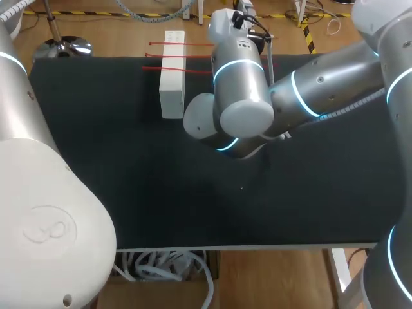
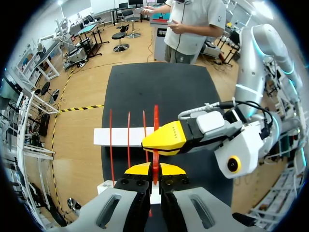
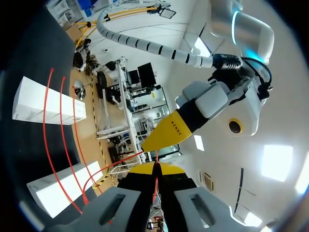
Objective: Grab the tape and strap the tape.
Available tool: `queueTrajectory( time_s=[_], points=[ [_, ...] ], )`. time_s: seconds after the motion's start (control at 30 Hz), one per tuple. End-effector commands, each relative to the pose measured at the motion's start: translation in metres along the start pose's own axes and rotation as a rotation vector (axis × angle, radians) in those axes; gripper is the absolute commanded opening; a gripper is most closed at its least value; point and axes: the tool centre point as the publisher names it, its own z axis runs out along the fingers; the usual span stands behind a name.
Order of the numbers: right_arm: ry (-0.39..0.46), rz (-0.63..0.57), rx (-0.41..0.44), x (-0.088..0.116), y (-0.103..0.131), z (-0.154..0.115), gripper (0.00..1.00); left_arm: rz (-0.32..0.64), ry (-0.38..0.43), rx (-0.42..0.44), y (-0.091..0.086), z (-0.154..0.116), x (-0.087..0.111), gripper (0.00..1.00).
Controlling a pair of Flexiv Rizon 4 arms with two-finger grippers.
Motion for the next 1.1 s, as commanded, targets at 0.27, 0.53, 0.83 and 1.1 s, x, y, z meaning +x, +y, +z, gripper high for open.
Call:
queueTrajectory(
  time_s=[0.27, 0.53, 0.83, 1.1],
  points=[
    [0.016, -0.007, 0.001, -0.002, 0.005, 0.001, 0.0, -0.001, 0.003, -0.004, -0.001, -0.001, -0.001, 0.0],
    [0.02, -0.01, -0.008, -0.002, 0.008, 0.001, 0.0, -0.001, 0.003, -0.004, -0.001, -0.001, -0.001, 0.0],
    [0.031, -0.015, -0.009, 0.0, 0.011, 0.001, 0.0, -0.001, 0.003, -0.004, -0.001, -0.001, -0.001, 0.0],
    [0.036, -0.012, -0.016, -0.001, 0.014, 0.0, 0.0, -0.001, 0.003, -0.004, -0.001, -0.001, -0.001, 0.0]
  ],
)
